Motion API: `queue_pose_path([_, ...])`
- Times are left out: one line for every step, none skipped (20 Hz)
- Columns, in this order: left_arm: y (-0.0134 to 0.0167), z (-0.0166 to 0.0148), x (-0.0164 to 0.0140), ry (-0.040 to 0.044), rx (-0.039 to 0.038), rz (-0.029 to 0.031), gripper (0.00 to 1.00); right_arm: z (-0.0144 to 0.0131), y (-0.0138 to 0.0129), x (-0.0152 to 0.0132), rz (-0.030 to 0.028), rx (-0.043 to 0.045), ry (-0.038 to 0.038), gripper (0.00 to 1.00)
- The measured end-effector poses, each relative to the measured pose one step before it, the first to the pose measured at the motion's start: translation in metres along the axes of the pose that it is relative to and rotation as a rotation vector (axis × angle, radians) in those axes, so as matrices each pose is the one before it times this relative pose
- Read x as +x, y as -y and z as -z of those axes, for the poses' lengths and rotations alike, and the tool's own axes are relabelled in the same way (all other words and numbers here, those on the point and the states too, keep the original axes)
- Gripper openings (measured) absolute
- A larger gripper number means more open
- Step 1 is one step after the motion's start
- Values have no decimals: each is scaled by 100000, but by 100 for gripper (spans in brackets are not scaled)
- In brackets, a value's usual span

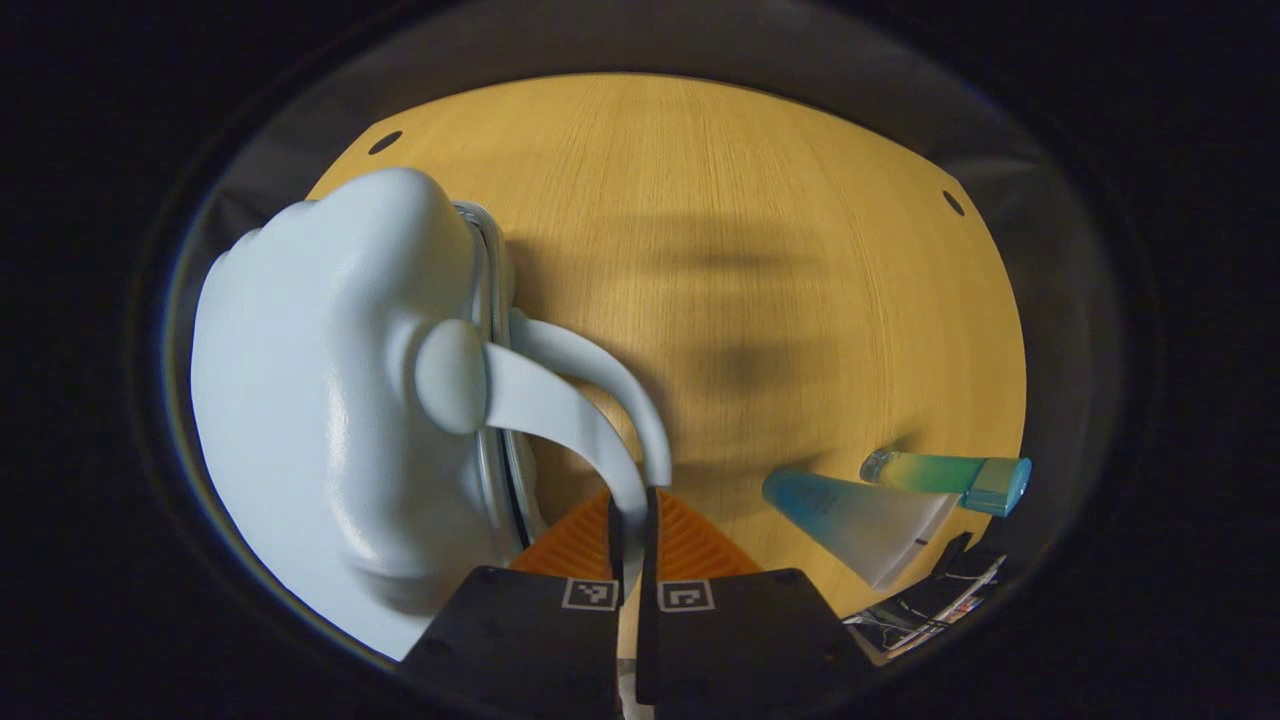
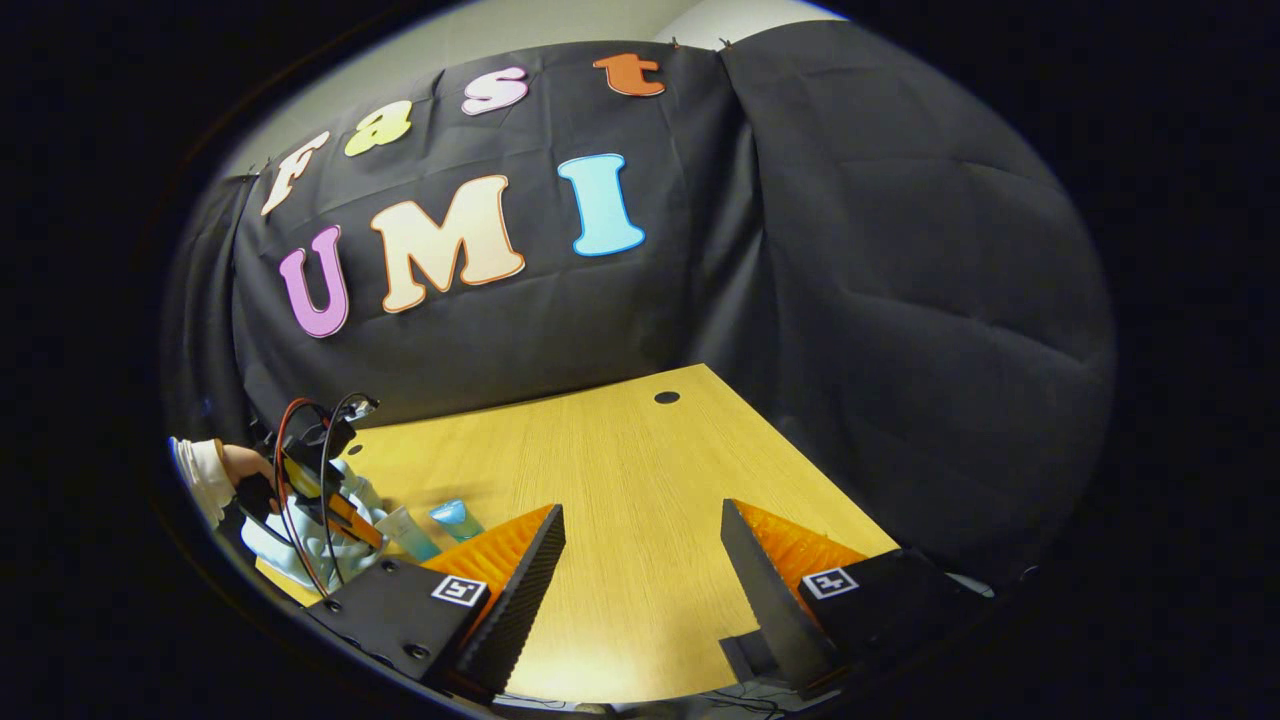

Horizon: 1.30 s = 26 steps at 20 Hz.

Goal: First open the suitcase, pack the skin care products into it, and then close the suitcase.

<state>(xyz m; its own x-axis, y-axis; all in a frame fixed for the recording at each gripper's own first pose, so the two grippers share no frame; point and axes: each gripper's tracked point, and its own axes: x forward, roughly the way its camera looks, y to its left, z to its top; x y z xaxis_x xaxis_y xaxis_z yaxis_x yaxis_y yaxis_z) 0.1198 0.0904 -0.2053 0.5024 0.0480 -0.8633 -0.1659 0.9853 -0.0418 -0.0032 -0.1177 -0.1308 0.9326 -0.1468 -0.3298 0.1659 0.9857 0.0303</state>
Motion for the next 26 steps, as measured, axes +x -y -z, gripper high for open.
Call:
queue_pose_path([88,-33,-187,425,19,-145,0,85,70,192,-377,-358,-172,98])
queue_pose_path([-5,-26,-108,404,-80,-290,0,-65,52,62,-456,-233,-189,98])
queue_pose_path([71,-43,-127,467,-155,-341,0,39,-8,190,-498,-173,-200,98])
queue_pose_path([66,-17,-208,389,-306,-441,0,-69,-51,182,-683,-88,-250,98])
queue_pose_path([60,-78,-245,434,-67,-133,0,85,-90,200,-646,-29,-172,98])
queue_pose_path([173,-61,-433,423,-595,864,0,-92,-137,229,-833,-67,-213,98])
queue_pose_path([236,-117,-536,685,-1454,1464,0,84,-163,201,-1031,-219,-324,95])
queue_pose_path([261,-22,-545,517,-1586,2112,0,65,-212,262,-1058,-403,-348,98])
queue_pose_path([341,-199,-578,994,-1421,2388,0,98,-250,247,-1379,-379,-284,95])
queue_pose_path([161,-212,-404,2072,-1166,2347,0,-81,-345,335,-1629,-333,-315,98])
queue_pose_path([131,-234,-583,1743,-608,1451,0,34,-328,307,-1776,-415,-169,98])
queue_pose_path([135,-313,-452,1855,98,701,0,-127,-318,226,-1759,-484,98,98])
queue_pose_path([43,-446,-543,2760,24,-51,0,-84,-382,298,-1744,-437,159,98])
queue_pose_path([57,-282,-605,1961,410,-56,0,-125,-290,199,-1745,-385,211,98])
queue_pose_path([-54,-272,-622,1796,-345,-102,0,-25,-393,201,-1819,-415,13,98])
queue_pose_path([-21,-349,-595,1906,-497,293,0,-106,-263,260,-1659,-522,-172,95])
queue_pose_path([-83,-302,-683,1974,-1052,497,0,56,-184,195,-1471,-549,-219,98])
queue_pose_path([8,-110,-768,1916,-972,644,0,-71,-200,201,-1369,-562,-228,98])
queue_pose_path([-254,-413,-860,2414,-1108,740,0,-36,-251,318,-1136,-601,-143,98])
queue_pose_path([-423,-416,-882,2241,-1876,558,0,-71,-264,250,-935,-566,-370,98])
queue_pose_path([-314,-483,-704,1771,-1859,453,0,-77,-352,269,-792,-519,-364,98])
queue_pose_path([-424,-518,-858,2272,-1741,614,0,-290,-487,133,-987,-482,-79,98])
queue_pose_path([-637,-596,-952,2397,-1661,265,0,-274,-451,43,-720,-557,315,98])
queue_pose_path([-875,-928,-1299,2502,-854,51,0,-527,-570,74,-502,-995,963,98])
queue_pose_path([-911,-717,-1061,2613,-466,-147,0,-296,-527,33,-272,-912,829,98])
queue_pose_path([-1133,-632,-1051,2512,-741,-520,0,-266,-659,180,-176,-967,655,98])
